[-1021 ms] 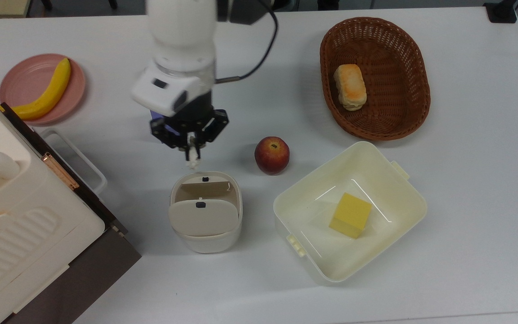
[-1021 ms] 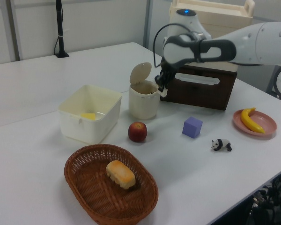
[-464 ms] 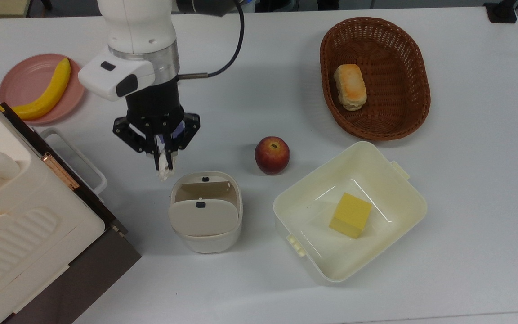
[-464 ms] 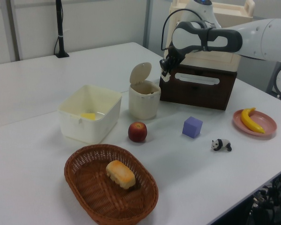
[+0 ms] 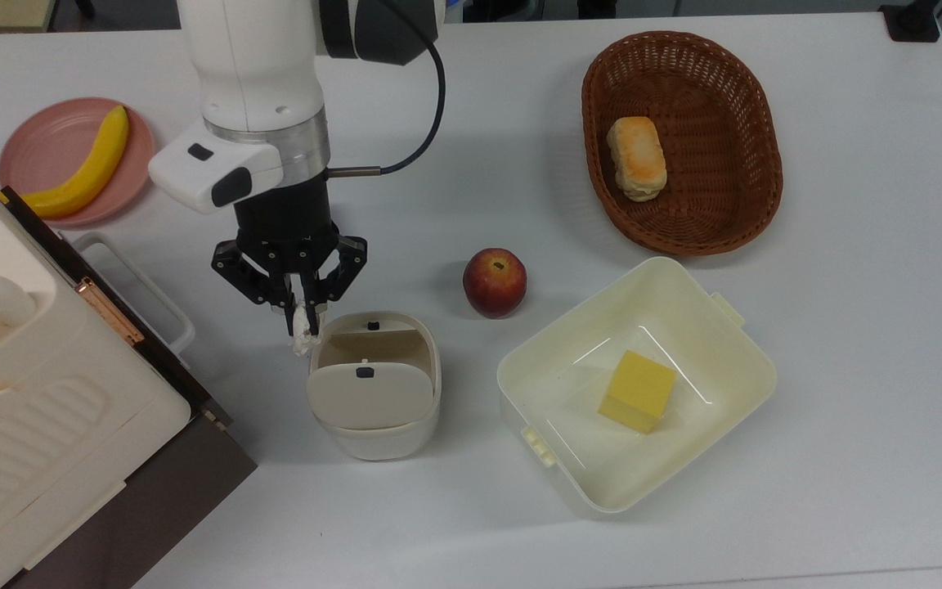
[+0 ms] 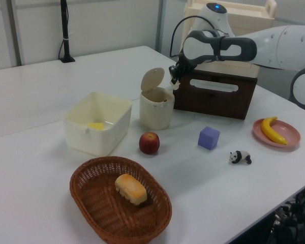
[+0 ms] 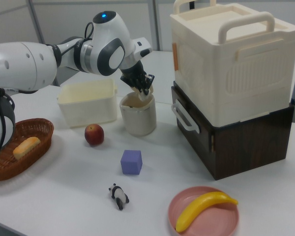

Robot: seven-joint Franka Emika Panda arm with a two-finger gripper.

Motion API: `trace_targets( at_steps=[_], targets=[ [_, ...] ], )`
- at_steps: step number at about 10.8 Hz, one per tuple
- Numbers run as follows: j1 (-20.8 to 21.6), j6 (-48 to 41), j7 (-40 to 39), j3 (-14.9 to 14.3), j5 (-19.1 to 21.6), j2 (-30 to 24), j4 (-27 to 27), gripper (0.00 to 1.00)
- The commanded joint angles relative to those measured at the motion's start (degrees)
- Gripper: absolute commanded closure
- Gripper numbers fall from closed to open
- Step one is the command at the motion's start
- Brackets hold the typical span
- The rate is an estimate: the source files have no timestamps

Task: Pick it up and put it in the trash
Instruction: 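Carry the paper ball over the open white trash bin, then lower into the bin and open the gripper to drop the ball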

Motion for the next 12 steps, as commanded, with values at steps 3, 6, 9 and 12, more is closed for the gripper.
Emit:
trace_targets(
  at_steps=[3,6,9,12],
  targets=[
    [0.96,0.79,1.30,0.43,0.84,1.40,0.93,1.00],
    [3.67,0.87,6.64,0.43,0.31,2.89,1.20,1.00],
    [4.73,1.14,7.72,0.26,0.22,2.99,1.20,1.00],
    [4.83,1.05,7.81,-0.01,0.22,2.90,1.20,0.97]
  ],
)
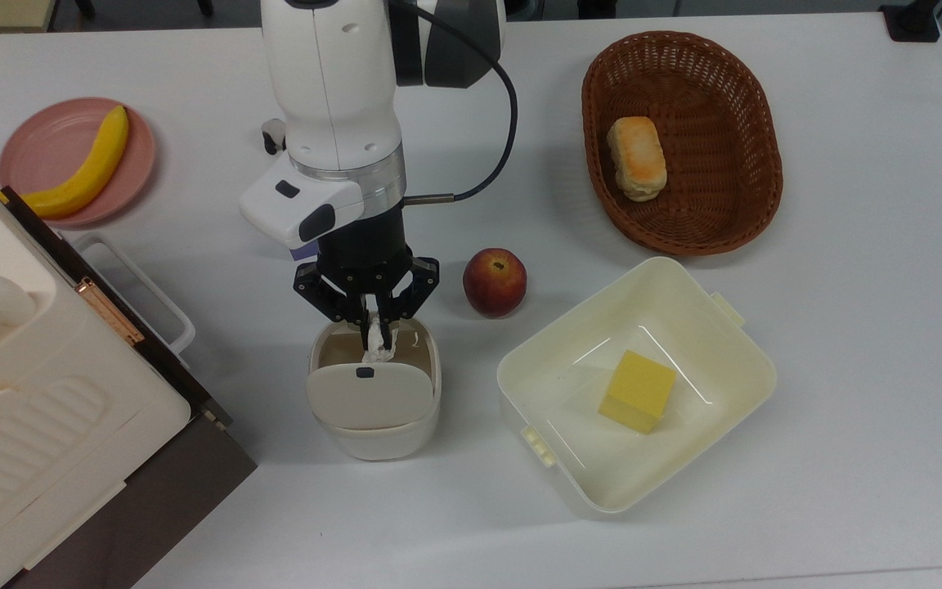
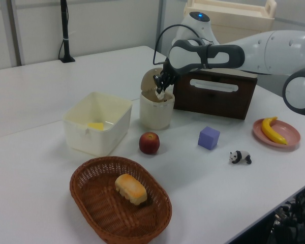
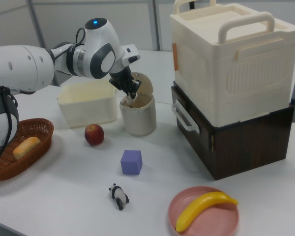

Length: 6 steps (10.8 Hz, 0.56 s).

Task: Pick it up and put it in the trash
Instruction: 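Lower into the bin and open the gripper to drop the ball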

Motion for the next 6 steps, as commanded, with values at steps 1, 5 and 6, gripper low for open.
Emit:
trace_targets(
  at_steps=[1,5,6],
  targets=[
    [0.95,0.91,0.99,-0.96,0.12,0.50,1.02,0.86],
    [2.18,0.73,1.17,-1.66,-0.85,0.24,0.93,0.00],
    [2.27,0.73,1.17,-1.84,-0.85,0.15,0.93,0.00]
  ],
)
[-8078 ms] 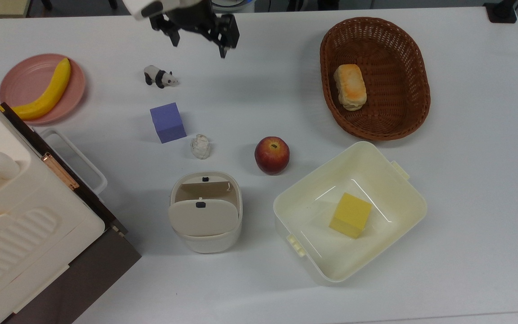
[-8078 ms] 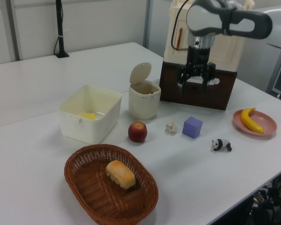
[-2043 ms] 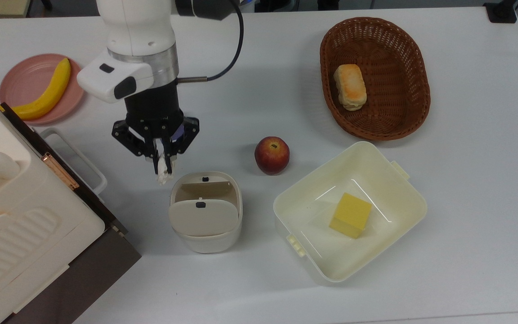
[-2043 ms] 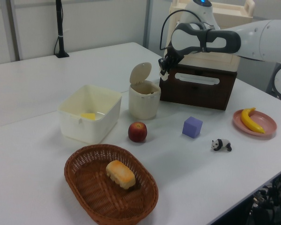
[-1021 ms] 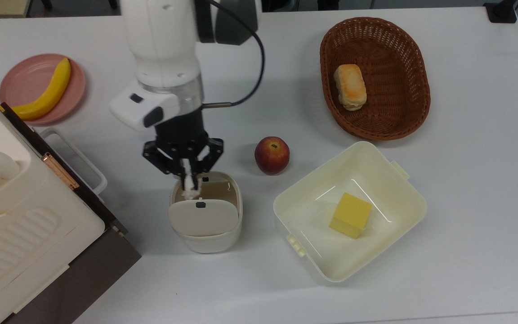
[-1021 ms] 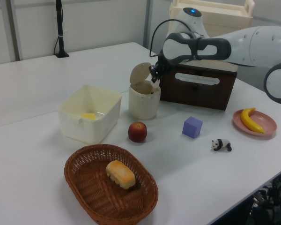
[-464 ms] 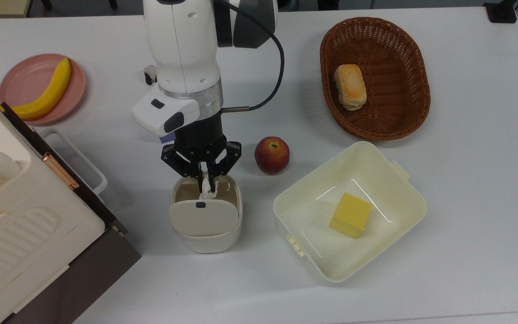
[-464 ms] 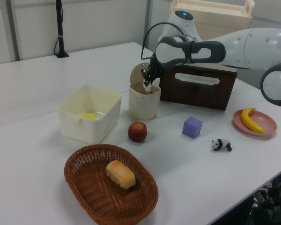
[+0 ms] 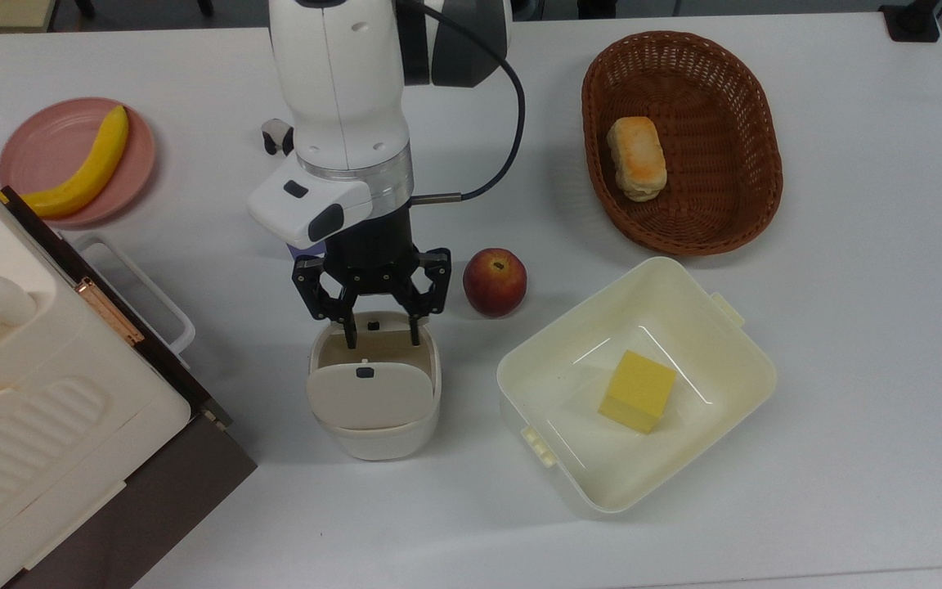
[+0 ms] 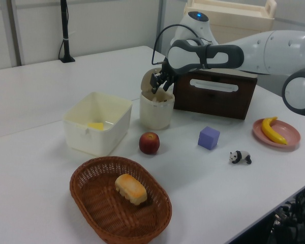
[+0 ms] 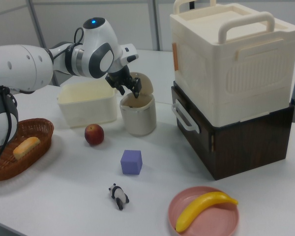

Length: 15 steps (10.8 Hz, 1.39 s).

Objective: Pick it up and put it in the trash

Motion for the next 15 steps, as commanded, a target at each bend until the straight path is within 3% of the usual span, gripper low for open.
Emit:
trace_targets(
  at_steps=[1,5,9,12,15],
  targets=[
    [1.71,0.73,1.16,-1.82,-0.69,-0.07,0.75,0.00],
    [2.24,-3.90,0.81,-3.85,-0.43,-6.81,-1.88,0.00],
    [1.54,-34.45,1.07,-3.85,0.45,-20.96,-5.40,0.00],
    [-0.65,-43.46,1.24,-4.02,0.71,-26.95,-6.99,0.00],
    [-1.36,-46.82,3.43,-4.29,0.63,-28.11,-6.90,0.00]
  ],
)
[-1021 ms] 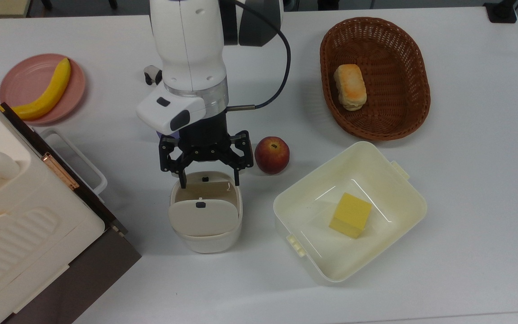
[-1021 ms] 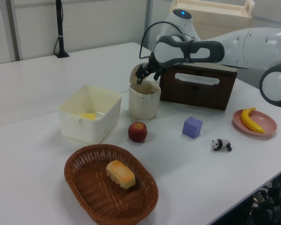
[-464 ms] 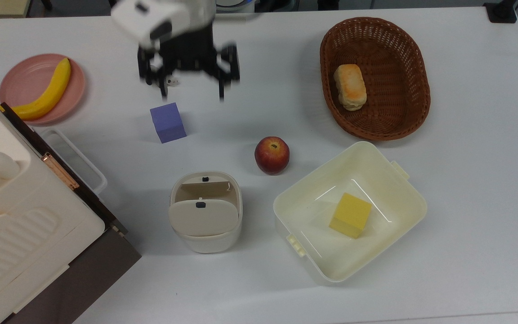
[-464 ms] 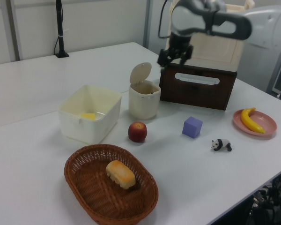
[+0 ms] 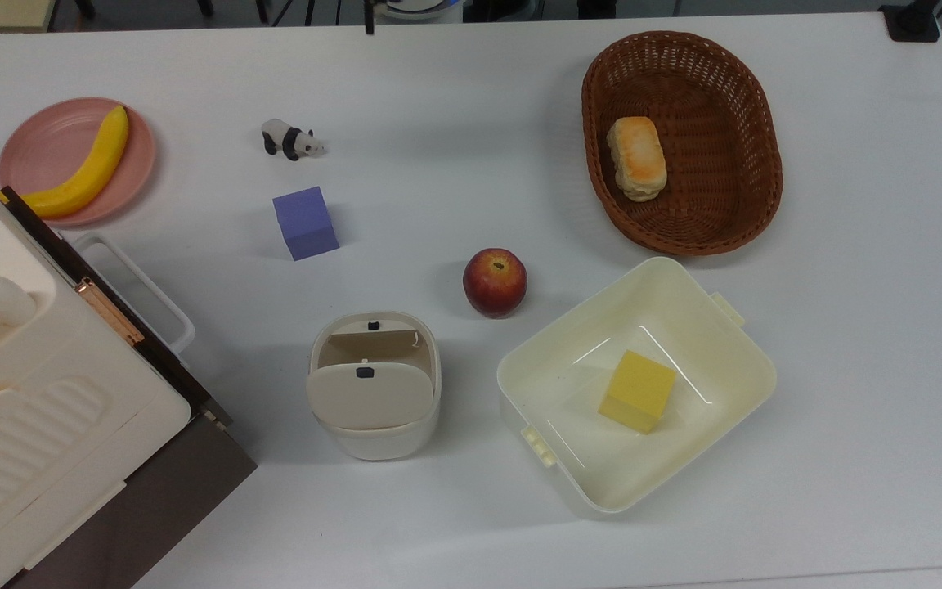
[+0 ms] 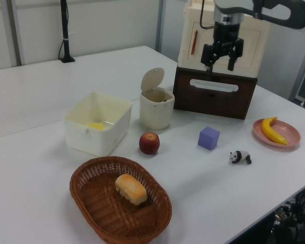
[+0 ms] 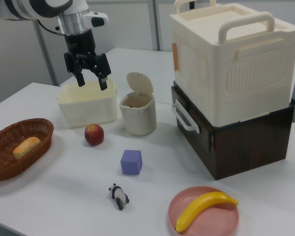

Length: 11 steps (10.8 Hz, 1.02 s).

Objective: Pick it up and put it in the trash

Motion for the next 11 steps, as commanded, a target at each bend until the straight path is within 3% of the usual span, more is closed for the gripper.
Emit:
trace_targets(
  at_steps=[1,6,8,11],
  targets=[
    [0.28,-0.75,2.52,-0.61,0.69,-1.96,-2.46,0.00],
    [0.02,-0.31,2.25,-0.52,1.22,-2.49,-2.81,0.00],
    [-0.59,0.04,0.60,-0.87,4.54,-2.23,-2.38,0.00],
    [-0.25,0.30,-0.30,-1.40,4.83,-2.05,-2.37,0.00]
  ],
)
